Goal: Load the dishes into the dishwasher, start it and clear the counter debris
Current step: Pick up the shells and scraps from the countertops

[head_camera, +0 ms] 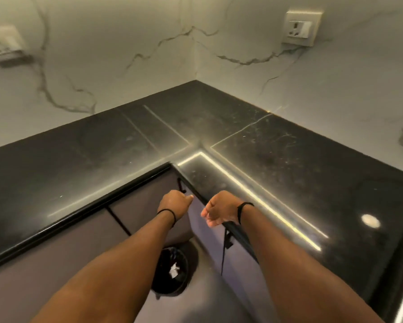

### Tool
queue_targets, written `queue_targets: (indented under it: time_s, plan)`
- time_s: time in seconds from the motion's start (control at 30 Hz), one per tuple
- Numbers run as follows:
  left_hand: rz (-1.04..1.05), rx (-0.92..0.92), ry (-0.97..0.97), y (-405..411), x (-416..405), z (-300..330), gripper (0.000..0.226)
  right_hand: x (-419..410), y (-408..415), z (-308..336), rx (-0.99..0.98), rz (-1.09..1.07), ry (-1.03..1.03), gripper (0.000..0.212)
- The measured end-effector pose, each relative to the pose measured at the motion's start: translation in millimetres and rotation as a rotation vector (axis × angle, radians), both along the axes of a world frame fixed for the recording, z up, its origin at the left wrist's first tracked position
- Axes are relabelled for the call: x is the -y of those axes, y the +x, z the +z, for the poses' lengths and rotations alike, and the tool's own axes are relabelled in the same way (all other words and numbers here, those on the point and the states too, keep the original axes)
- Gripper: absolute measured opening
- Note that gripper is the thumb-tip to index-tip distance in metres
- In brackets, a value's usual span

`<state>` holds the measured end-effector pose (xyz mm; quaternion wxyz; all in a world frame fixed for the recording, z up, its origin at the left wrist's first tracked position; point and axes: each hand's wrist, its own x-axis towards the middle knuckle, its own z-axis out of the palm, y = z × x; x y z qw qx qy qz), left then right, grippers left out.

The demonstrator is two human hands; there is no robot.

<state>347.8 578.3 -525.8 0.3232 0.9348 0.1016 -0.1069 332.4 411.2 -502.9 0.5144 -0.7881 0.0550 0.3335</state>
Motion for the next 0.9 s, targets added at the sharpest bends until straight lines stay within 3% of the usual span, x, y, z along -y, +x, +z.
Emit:
queue_targets:
  time_s: [0.13,0.33,0.37,0.43,0.53,0.63,0.77,0.9]
  plan:
    - [0.133,-0.082,-0.048,-21.3,-56.3,-26.4,0.043,-65.6,-1.0,-29.6,0.093,-0.014,-0.168,0.011]
    - [0.313,-0.235,-0.224,-18.4,-105.1,-95.5,0.03,-120.7,-0.2,-96.9,0.065,-0.121,-0.185,0.031]
    - [0.321,-0.246,-0.215,-16.7,-113.5,-111.4,0.029,-127.0,-2.4,-109.0,0.082,-0.112,-0.216,0.032]
    - [0.321,-0.253,-0.164,-13.9,-129.9,-141.8,0.029,-136.1,-1.2,-131.6,0.006,-0.295,-0.138,0.029]
    - [0.318,-0.297,-0.094,-17.9,-147.6,-177.1,0.027,-147.9,0.8,-165.1,-0.003,-0.238,-0.17,0.023]
    - [0.289,-0.314,-0.104,-25.1,-152.0,-183.2,0.025,-152.8,-0.4,-178.1,-0.053,-0.294,-0.11,0.023]
    - [0.279,-0.293,-0.121,-16.9,-154.0,-160.4,0.018,-158.0,-2.7,-148.4,-0.103,-0.481,-0.024,0.021]
    - [0.197,-0.256,-0.182,-9.1,-139.9,-118.2,0.018,-159.8,-7.4,-106.6,-0.008,-0.463,-0.028,0.021]
